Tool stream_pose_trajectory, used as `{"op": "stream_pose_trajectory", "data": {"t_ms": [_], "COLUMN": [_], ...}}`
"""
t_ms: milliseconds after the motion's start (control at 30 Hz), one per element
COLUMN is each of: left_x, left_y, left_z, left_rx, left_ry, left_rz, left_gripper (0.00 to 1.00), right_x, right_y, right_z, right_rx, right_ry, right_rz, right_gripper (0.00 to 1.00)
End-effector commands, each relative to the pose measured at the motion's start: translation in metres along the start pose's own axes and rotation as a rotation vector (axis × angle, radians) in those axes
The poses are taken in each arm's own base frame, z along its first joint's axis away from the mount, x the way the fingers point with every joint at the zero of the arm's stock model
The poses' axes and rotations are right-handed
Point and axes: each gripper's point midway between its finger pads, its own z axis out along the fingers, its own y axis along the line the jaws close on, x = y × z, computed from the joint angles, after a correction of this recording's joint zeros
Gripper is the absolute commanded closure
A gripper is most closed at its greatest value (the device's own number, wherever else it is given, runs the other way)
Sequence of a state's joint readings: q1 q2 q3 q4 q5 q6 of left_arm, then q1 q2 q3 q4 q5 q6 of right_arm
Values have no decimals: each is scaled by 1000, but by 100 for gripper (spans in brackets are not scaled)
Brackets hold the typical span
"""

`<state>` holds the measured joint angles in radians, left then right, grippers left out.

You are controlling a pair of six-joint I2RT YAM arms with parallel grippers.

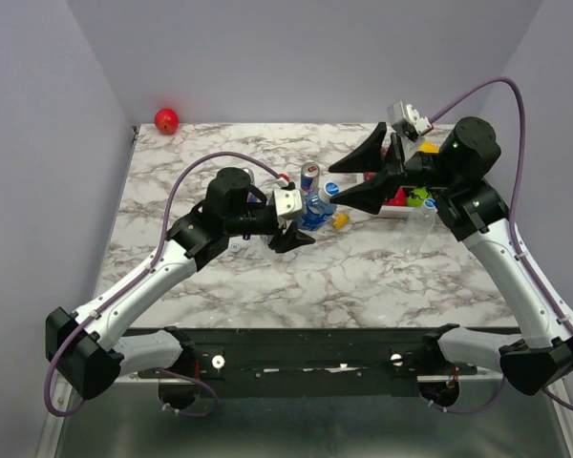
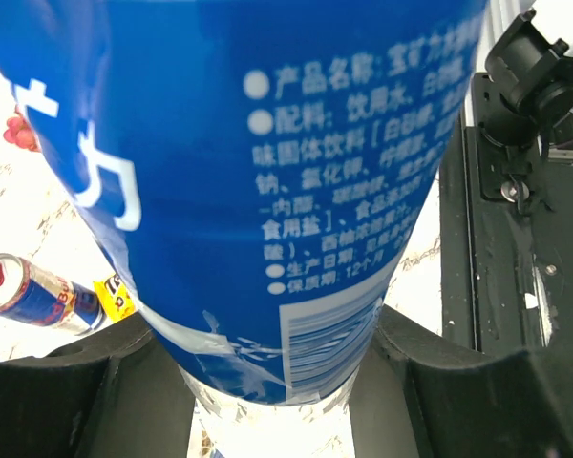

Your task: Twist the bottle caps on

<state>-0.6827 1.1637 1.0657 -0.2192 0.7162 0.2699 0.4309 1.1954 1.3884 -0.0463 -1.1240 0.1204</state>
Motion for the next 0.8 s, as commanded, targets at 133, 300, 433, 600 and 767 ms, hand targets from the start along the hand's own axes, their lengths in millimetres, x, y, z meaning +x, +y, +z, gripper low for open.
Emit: {"op": "stream_pose_trajectory", "data": {"t_ms": [133,300,433,600,767], "left_x": [-13,-16,-17,-19,-18], "left_y": [-8,-5,-2,0,1], "left_z": [3,4,5,7,8], "left_rx": [45,33,20,4,4], "left_ry": [-34,-40,-46,-54,-55], "left_rz": [43,45,38,10,6], "left_gripper": [100,100,100,100,100], "right_x": [-5,-1,1,5,6], "right_y": [9,9,13,18,14], "right_z": [3,4,4,3,3], "right_rx": [-61,-69,-92,-111,-91], "right_ry": [-20,-13,-8,-2,-5], "right_rz": [-13,9,27,40,34], "right_gripper": [40,47,49,45,51]}}
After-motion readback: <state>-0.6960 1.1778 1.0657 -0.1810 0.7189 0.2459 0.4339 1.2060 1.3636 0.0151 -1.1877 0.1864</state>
